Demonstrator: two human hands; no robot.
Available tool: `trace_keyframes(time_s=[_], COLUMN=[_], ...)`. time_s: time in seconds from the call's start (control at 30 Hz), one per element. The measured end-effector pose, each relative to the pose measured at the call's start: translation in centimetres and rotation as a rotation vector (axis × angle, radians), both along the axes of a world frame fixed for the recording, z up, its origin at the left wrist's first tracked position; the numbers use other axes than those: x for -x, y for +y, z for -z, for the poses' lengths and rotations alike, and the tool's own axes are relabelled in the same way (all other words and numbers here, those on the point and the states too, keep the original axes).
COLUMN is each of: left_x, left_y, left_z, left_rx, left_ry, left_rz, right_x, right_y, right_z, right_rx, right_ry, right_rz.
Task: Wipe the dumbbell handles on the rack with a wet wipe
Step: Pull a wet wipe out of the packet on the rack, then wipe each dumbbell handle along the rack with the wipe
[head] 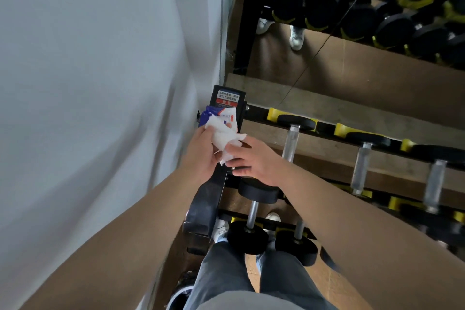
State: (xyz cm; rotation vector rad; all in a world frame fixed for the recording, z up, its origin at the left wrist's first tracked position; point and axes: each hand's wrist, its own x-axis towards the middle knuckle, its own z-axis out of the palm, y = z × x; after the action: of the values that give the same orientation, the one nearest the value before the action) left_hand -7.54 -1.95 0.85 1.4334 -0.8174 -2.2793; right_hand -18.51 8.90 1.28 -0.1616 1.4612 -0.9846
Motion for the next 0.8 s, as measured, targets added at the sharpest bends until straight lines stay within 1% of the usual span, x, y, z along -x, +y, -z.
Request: trace_keyframes(time_s=[0.07, 0.13, 0.2, 0.3, 0.37, 0.4, 0.43, 0.47, 0.53, 0.57, 0.6, 0.67, 0.7, 0.77, 0.8], left_x=[0.8, 1.6, 2.5, 3.6, 4.3, 4.8, 5.2, 5.7, 6.3, 6.9, 7.1, 7.9, 8.3, 8.8, 9.1], left_y=[0.9, 1.8, 2.8, 4.3, 5.0, 5.6, 5.9, 6.3, 7.3, 7.5, 7.9, 9.1, 9.7, 11.3, 11.9], left_z=[-0.2, -0.5, -0.9, -1.7, -1.3, -1.5, -1.2, -1.6, -2.5, -2.9, -3.1, -3.3, -3.2, -3.0, -2.9], left_rx=[-0.066, -0.102, -0.078, -0.015, 0.089, 0.085, 0.046, -0.027, 0.016, -0.027, -0.066, -0.074, -0.013, 0.130, 0.164], left_ry=[0.022, 0.024, -0.024, -0.107, -0.181, -0.201, -0.184, -0.167, -0.266, -0.216, -0.197, -0.169, -0.191, -0.234, -0.253], left_rz=[-0.027, -0.039, -0.031, -0.050, 0.004, 0.009, -0.058, -0.126, -0.145, -0.227, -0.233, -0.125, -0.039, 0.085, 0.117], right_x=[0.7, 1.7, 2.7, 4.4, 5.4, 5.9, 6.3, 6.7, 7.4, 7.8, 8.3, 9.4, 9.9, 10.8, 11.2], right_y=[1.3, 2.4, 3.9, 6.3, 7.9, 8.6, 9.3, 10.1, 11.4, 12.0, 12.5, 13.3, 13.5, 13.7, 13.6], right_z=[-0.6, -1.2, -1.7, -2.1, -2.4, -2.5, -2.6, -2.7, -3.2, -3.6, -3.9, -3.9, -3.7, -2.7, -2.3], right_rx=[0.017, -0.038, -0.088, -0.105, -0.101, -0.095, -0.081, -0.058, 0.008, 0.043, 0.077, 0.120, 0.122, 0.069, 0.022], right_ry=[0.009, 0.069, 0.139, 0.188, 0.212, 0.220, 0.226, 0.218, 0.140, 0.084, 0.025, -0.038, -0.031, 0.035, 0.085], right_rz=[0.087, 0.154, 0.160, 0.168, 0.180, 0.190, 0.210, 0.239, 0.331, 0.396, 0.463, 0.547, 0.541, 0.500, 0.473])
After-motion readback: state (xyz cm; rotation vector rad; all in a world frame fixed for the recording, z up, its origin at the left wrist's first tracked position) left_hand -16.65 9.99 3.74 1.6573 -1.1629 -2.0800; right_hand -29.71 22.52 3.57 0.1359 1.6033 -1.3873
